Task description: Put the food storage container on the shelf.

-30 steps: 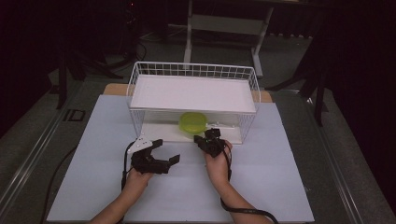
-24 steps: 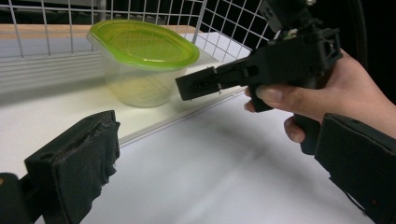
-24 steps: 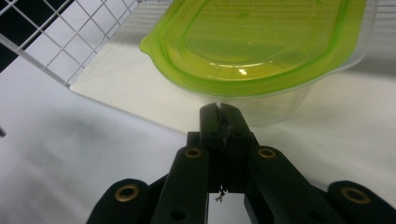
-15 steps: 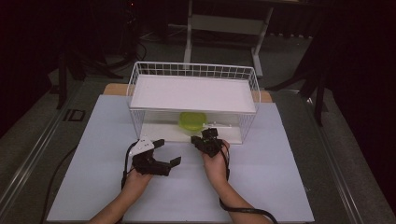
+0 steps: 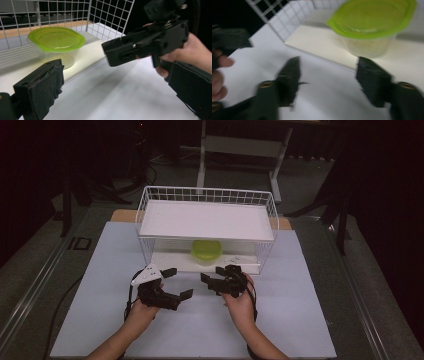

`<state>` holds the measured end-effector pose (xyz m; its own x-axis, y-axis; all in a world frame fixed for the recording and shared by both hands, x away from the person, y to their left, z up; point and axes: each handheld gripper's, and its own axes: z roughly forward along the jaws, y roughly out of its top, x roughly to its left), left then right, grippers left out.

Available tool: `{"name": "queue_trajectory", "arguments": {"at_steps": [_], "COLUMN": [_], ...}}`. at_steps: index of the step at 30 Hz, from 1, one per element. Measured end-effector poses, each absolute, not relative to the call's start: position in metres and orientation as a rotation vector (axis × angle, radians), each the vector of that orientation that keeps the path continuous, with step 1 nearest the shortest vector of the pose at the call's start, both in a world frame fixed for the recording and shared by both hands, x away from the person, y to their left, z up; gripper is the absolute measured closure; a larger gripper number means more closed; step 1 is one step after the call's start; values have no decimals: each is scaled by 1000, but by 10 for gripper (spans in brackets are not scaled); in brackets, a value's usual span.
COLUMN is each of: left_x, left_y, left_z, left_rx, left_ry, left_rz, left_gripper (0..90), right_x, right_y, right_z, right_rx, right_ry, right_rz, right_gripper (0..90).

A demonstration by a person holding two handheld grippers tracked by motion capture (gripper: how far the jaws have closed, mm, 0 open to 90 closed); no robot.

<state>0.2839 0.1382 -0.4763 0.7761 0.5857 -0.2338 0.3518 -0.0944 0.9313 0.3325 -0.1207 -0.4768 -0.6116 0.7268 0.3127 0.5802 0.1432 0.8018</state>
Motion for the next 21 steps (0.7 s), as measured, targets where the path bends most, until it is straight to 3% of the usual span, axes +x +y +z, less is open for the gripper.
{"name": "queue_trajectory", "arguments": {"at_steps": [3, 7, 21], "left_x": [281, 275, 259], "left_y": [139, 146, 161], "left_z": [-473, -472, -472], "left_rx": [1709, 1704, 1740], "left_ry": [731, 720, 717], "left_rz": [222, 205, 160], "left_gripper": [8, 8, 8], "right_x": [327, 320, 293], "right_y": [-124, -130, -147], "right_z": [-472, -468, -462], "right_rx": [1256, 1203, 1081], "right_ry": [2241, 2223, 2253], "right_rz": [1496, 1483, 1429], "right_gripper": [196, 171, 167]}}
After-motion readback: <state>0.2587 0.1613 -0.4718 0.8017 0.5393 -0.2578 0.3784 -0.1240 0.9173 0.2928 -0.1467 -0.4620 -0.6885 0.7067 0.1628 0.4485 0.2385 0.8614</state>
